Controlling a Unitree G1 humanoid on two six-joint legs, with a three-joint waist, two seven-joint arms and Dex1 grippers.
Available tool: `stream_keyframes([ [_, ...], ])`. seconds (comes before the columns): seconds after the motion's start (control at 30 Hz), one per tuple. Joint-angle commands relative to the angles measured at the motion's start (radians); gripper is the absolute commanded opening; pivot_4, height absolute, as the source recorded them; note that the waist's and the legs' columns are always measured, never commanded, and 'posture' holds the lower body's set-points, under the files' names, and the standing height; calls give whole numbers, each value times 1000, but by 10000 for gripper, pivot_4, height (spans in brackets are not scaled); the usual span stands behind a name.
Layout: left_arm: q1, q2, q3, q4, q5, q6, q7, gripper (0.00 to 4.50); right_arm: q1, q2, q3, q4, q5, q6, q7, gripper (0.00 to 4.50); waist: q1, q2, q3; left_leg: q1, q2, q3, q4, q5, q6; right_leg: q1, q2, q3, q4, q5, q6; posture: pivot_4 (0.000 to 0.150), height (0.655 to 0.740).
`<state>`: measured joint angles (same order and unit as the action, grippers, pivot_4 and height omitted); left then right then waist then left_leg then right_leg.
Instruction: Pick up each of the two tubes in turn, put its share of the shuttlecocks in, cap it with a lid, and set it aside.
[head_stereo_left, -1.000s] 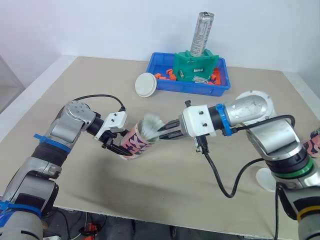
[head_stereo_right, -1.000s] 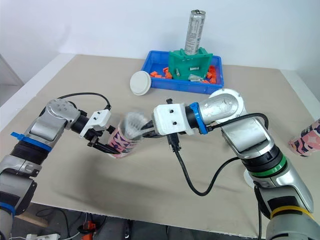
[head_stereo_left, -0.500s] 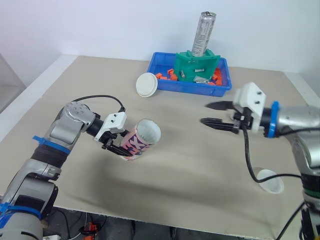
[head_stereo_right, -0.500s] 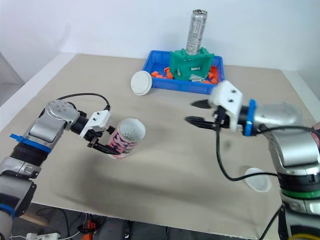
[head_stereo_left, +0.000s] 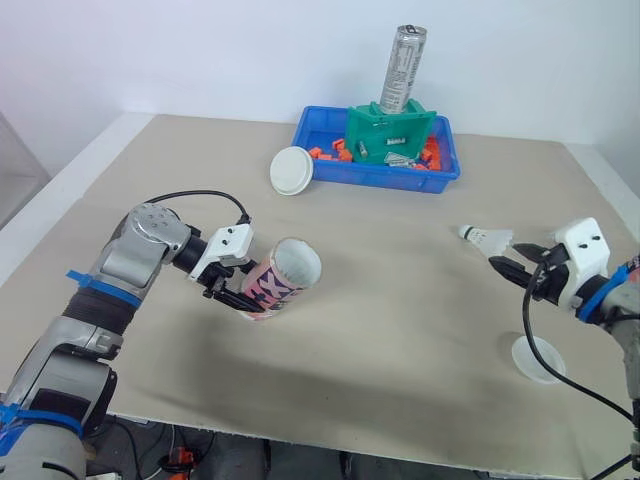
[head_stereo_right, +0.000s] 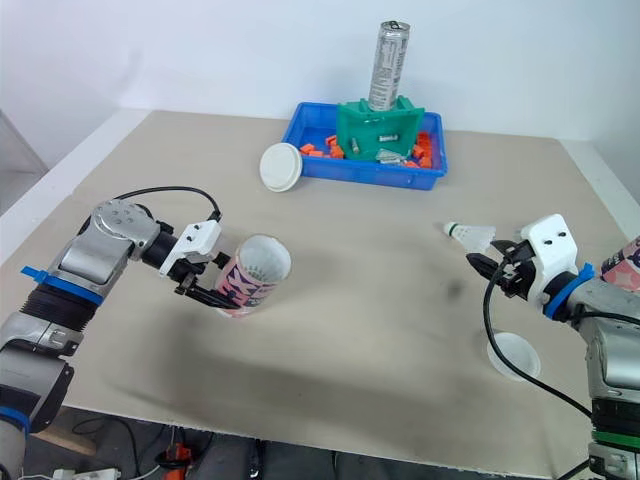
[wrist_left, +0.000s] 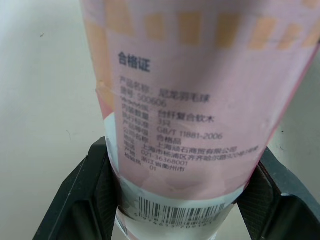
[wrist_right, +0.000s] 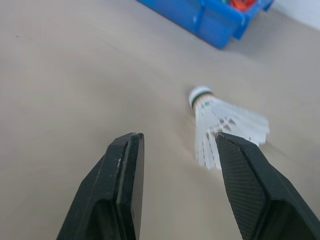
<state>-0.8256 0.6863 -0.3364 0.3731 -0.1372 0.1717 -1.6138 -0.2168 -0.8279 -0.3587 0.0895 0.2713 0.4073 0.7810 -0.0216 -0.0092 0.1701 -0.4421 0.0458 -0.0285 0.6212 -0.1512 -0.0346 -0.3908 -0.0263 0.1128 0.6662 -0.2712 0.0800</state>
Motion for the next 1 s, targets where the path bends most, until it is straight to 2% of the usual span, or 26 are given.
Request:
stream_keyframes([
  [0.03,12,-9,-36,-1,5,-5,-1,29301,-42,13,10,73,-2,-26,-14,24924,0,0,0,0,0,0,0,0,0,0,0,0,0,0,0,1500,7275],
  [0.83,21,5,-30,-31,-3,15,-1,29301,-486,73,178,721,-110,-242,-11,24924,-6,0,0,1,-1,-1,-1,0,0,1,0,0,0,0,1,1500,7275],
  [0.93,26,7,-26,-40,-2,21,-1,29301,-523,81,185,786,-122,-277,-16,17384,-6,0,0,1,-1,-1,-2,0,0,1,0,0,0,0,2,1500,7275],
  [1.0,29,10,-22,-49,-2,27,-1,29301,-530,81,184,800,-121,-292,-6,7179,-6,0,0,1,-1,-1,-2,0,0,1,0,0,0,1,4,1500,7275],
])
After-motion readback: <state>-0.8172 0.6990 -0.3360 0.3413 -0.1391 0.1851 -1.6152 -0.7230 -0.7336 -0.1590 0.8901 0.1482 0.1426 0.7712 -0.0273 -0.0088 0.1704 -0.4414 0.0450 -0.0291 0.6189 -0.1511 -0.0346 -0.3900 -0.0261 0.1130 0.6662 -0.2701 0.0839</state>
